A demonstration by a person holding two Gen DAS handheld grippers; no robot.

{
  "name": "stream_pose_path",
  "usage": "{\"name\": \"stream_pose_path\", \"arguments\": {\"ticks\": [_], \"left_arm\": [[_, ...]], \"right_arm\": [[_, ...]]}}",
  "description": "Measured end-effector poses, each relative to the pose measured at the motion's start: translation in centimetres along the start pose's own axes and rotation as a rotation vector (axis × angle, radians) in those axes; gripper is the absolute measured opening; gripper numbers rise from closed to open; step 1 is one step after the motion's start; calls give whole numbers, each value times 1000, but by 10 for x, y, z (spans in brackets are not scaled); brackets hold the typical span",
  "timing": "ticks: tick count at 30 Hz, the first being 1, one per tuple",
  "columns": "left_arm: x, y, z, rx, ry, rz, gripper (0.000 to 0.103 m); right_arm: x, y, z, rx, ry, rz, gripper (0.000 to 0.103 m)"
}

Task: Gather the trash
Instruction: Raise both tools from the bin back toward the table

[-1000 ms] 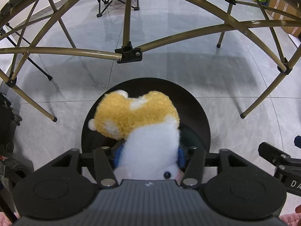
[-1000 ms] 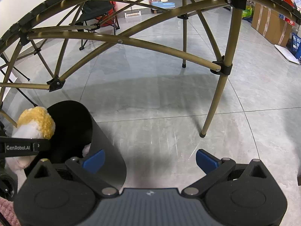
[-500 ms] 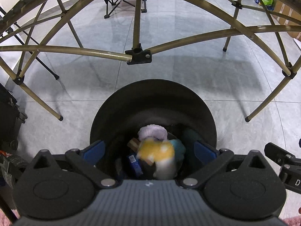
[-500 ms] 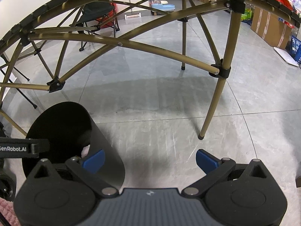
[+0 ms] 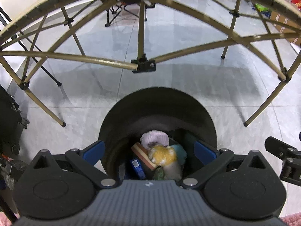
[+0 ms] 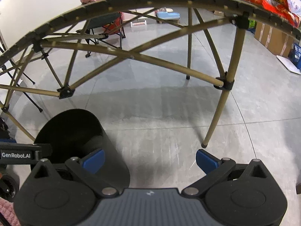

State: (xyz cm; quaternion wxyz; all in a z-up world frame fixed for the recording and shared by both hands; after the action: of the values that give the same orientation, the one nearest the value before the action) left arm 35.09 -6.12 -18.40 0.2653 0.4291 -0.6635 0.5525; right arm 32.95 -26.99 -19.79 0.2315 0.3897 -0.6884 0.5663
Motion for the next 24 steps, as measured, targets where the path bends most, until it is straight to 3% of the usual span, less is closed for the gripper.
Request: {"name": "stream_pose_path", "arguments": {"ticks": [11,18,24], "left_arm": [[60,-10,-30,65,-2,225,103],[99,-28,-56,126,-40,383,103],[117,-50,-77,174,-62,456,103]], "right_arm": [[30,-26,-25,38,-53,122,103],[51,-51,-46,81,-99,249,103],[64,-78,-62,83,-117,380,103]]}}
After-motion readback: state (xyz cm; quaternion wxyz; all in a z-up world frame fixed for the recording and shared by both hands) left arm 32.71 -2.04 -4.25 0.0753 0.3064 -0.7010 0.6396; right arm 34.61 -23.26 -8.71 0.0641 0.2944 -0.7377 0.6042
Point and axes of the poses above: each gripper's, at about its wrist camera, not at the fingertips, and x roughly against the way its jaws point, z to its right, y to its underside, the point moved 4 cm from there along -x, roughly the way its jaws point, and after that the axes turned 11 degrees about -y, right-handed, at the moved point
